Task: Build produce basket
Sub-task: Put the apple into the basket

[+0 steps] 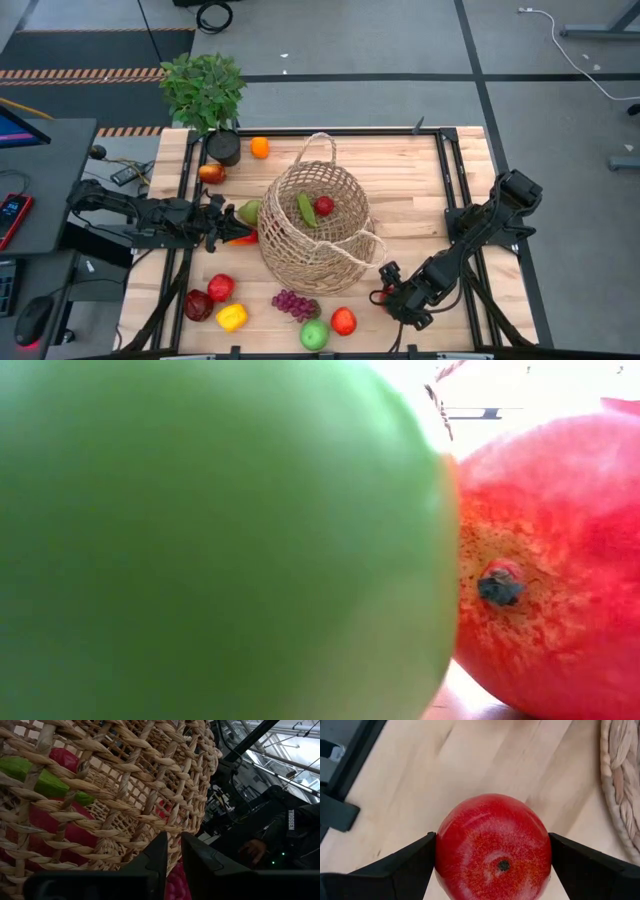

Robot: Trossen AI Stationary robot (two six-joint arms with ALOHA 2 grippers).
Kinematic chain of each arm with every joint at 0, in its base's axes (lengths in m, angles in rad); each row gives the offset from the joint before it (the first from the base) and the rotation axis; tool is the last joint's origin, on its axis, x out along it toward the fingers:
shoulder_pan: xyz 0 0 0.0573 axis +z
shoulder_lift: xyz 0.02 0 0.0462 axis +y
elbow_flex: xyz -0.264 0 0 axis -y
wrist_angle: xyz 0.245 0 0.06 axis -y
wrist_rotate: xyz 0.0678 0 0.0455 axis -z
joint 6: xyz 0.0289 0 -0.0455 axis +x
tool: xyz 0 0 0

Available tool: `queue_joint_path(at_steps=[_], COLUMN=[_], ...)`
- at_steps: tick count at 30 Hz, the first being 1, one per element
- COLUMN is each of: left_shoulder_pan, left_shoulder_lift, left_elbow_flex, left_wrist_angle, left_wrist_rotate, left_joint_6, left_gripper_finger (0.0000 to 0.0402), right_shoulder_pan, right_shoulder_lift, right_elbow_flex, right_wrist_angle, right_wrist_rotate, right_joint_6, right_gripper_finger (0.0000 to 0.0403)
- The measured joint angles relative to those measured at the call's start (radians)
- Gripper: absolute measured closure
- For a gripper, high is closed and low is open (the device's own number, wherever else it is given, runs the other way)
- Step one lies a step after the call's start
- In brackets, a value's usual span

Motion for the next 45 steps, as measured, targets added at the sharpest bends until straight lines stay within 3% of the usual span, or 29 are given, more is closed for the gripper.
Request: queue_joint_path(at_steps=[30,45], left_shoulder_pan=[0.0,0.0], left_shoulder_lift=[0.0,0.0], left_elbow_flex=[0.0,0.0], left_wrist_angle=[0.0,0.0], left_wrist_rotate=[0.0,0.0], left_joint_6=[0.0,0.0], left_gripper_finger=[0.0343,0.0343], right_shoulder_pan=[-0.007,-0.004], right_shoulder_lift=[-0.137,-0.233], right_elbow_flex=[0.002,0.002], right_wrist_angle=[-0.242,-0.26], right_wrist_rotate=[-0.051,-0.051], right_joint_6=[0.119,0.25], right_gripper_finger=[0.0034,0.0034])
